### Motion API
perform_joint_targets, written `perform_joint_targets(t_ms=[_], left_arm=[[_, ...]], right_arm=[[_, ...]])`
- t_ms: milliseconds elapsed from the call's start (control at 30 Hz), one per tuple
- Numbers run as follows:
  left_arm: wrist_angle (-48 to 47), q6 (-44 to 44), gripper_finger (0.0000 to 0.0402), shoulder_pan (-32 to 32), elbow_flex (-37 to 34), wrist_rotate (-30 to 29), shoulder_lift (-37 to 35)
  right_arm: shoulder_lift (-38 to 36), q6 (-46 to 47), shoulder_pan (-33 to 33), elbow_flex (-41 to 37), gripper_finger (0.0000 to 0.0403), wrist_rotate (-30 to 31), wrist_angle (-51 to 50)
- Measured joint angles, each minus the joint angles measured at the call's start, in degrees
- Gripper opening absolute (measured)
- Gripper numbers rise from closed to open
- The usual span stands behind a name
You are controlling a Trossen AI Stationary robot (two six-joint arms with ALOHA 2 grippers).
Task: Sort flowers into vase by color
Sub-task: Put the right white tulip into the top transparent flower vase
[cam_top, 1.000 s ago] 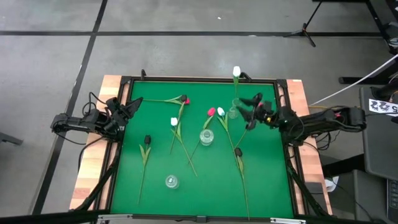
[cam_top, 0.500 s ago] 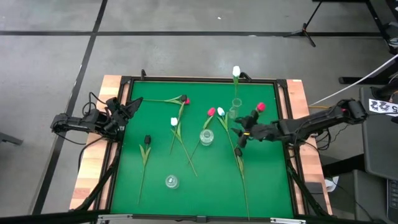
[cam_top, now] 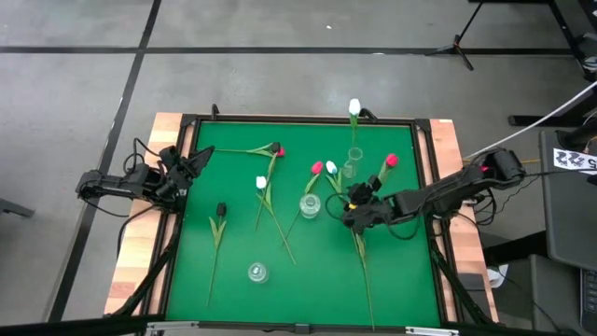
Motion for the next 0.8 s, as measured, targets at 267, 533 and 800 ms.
perform_joint_targets(t_ms=[267, 533, 800], left_arm=[[0.0, 0.0, 0.02, 0.0, 0.0, -0.1, 0.0], [0.0, -0.3, 0.02, 0.0, 0.0, -1.2, 0.0], [-0.1, -0.3, 0.02, 0.0, 0.0, -1.6, 0.0]], right_arm=[[6.4, 4.6, 0.5, 0.0, 0.0205, 1.3, 1.7], [11.9, 10.4, 0.4, 0.0, 0.0205, 0.2, 2.2], [15.2, 14.3, 0.4, 0.2, 0.0164, -3.5, 3.1]])
